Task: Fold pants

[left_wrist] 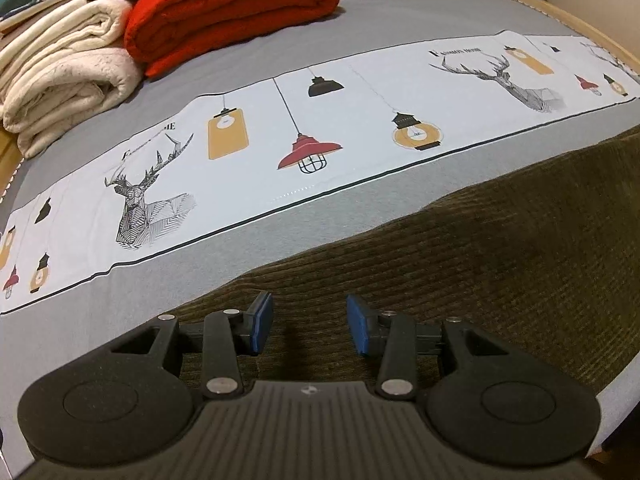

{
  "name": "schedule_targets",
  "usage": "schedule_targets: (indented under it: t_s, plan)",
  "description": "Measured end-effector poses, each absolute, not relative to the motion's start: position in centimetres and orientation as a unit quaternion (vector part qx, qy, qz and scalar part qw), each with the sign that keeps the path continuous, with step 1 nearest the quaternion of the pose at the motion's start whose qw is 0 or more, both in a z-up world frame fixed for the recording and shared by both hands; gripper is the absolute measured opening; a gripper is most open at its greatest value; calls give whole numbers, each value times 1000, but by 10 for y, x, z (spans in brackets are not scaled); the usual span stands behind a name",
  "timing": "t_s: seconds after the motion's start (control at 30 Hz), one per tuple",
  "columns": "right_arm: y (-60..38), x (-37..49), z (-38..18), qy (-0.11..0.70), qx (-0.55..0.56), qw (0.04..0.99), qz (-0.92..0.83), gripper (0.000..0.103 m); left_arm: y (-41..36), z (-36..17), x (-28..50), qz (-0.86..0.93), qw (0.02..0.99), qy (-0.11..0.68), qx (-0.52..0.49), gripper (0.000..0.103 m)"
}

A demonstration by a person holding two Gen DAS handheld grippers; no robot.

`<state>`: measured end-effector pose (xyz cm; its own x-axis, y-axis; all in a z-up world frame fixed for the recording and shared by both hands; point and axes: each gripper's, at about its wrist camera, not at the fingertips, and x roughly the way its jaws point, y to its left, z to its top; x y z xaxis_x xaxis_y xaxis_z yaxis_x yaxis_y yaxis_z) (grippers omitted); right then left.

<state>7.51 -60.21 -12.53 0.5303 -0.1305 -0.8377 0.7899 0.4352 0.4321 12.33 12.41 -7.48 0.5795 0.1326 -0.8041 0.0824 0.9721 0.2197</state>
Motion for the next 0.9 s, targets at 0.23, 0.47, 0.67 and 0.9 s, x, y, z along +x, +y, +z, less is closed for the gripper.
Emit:
schedule_targets:
  t_s: [0.23, 0.47, 0.67, 0.9]
  plan:
    - [-537, 81, -43, 287, 327, 864, -254, 14, 133, -68, 119, 20, 887, 449, 105, 45]
    - [-295, 54, 48, 172, 32, 984, 17, 13, 140, -67, 112, 25, 887, 450, 102, 45]
    - [-106, 15, -37, 320, -210, 870, 311, 18, 146, -66, 111, 29, 885, 454, 95, 45]
    - [-59, -35, -76, 340, -300, 787, 419, 39, 146, -64, 112, 24, 887, 453, 89, 47]
